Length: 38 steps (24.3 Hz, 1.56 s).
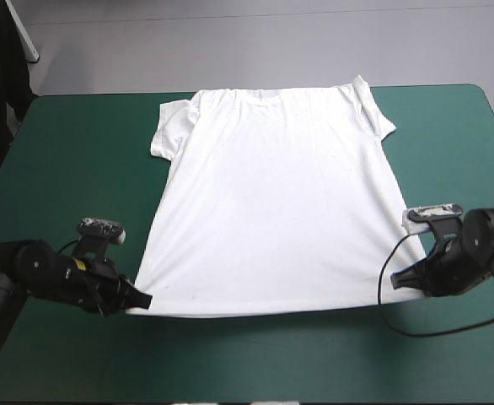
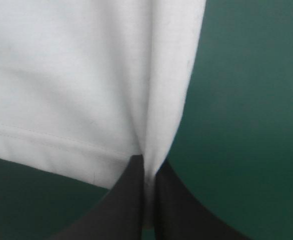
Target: Fold the cloth
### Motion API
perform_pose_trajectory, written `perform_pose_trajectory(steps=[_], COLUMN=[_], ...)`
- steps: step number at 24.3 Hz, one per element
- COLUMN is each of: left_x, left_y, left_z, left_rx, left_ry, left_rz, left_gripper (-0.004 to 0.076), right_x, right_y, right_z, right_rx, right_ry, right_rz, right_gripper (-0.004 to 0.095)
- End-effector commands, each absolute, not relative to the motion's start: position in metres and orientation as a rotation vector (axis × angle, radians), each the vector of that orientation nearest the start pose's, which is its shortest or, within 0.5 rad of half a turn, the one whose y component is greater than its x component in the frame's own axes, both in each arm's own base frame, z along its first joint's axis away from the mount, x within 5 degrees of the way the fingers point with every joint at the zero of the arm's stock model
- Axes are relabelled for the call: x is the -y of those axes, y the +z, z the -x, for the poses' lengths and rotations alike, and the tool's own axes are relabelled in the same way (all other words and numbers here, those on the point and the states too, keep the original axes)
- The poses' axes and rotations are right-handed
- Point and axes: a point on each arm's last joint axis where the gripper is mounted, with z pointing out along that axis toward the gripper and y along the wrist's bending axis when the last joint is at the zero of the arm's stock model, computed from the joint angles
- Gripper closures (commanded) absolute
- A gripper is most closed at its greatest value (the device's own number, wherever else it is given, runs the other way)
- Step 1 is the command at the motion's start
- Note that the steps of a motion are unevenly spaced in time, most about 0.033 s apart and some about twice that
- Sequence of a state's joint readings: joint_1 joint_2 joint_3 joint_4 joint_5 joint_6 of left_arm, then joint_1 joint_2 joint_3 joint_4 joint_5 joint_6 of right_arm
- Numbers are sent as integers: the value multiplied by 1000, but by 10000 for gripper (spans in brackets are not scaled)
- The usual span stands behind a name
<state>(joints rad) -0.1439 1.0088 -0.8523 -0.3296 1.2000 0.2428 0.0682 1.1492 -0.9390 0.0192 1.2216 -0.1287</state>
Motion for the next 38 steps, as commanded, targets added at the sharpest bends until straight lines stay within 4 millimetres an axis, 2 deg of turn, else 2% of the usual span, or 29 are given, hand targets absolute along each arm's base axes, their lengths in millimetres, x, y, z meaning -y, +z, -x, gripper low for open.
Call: perform_pose_trajectory(steps=[1,4,8,14,20,22,23,24,25,27,29,30,31,32,33,34,35,36,38], left_x=[50,47,41,41,41,41,41,41,41,40,40,41,40,37,35,35,38,43,50], left_y=[303,293,278,266,265,265,265,265,265,265,268,284,297,320,330,338,336,331,319], left_z=[-125,-106,-91,-87,-86,-86,-86,-86,-86,-86,-87,-91,-95,-108,-119,-145,-164,-193,-231], left_rx=[-2766,-2798,-2823,-2861,-2866,-2863,-2863,-2863,-2864,-2870,-2865,-2806,-2746,-2614,-2561,-2547,-2592,-2662,-2739], left_ry=[-435,-426,-389,-401,-401,-403,-403,-403,-396,-391,-395,-386,-359,-278,-223,-156,-137,-121,-117], left_rz=[-461,-470,-449,-445,-451,-462,-462,-462,-463,-437,-398,-400,-396,-377,-351,-337,-342,-352,-359], left_gripper=[733,733,733,733,727,647,561,508,414,309,295,295,298,307,316,337,344,344,343], right_x=[-16,-16,-14,-13,-17,-20,-21,-21,-20,-17,-10,-5,-2,1,2,-1,-4,-10,-15], right_y=[300,290,272,250,247,248,248,248,249,252,263,281,294,316,325,339,339,341,338], right_z=[-164,-147,-128,-112,-110,-110,-109,-109,-109,-106,-105,-107,-110,-123,-134,-162,-183,-214,-250], right_rx=[-2847,-2858,-2895,-2956,-2970,-2971,-2968,-2968,-2963,-2939,-2875,-2795,-2746,-2671,-2631,-2567,-2569,-2593,-2645], right_ry=[-5,0,13,19,89,149,161,161,148,110,5,-76,-124,-187,-210,-214,-210,-169,-146], right_rz=[312,305,277,273,223,220,216,216,213,194,169,177,171,132,134,146,155,162,177], right_gripper=[923,923,923,923,920,857,774,717,584,409,341,342,342,342,343,349,356,356,356])
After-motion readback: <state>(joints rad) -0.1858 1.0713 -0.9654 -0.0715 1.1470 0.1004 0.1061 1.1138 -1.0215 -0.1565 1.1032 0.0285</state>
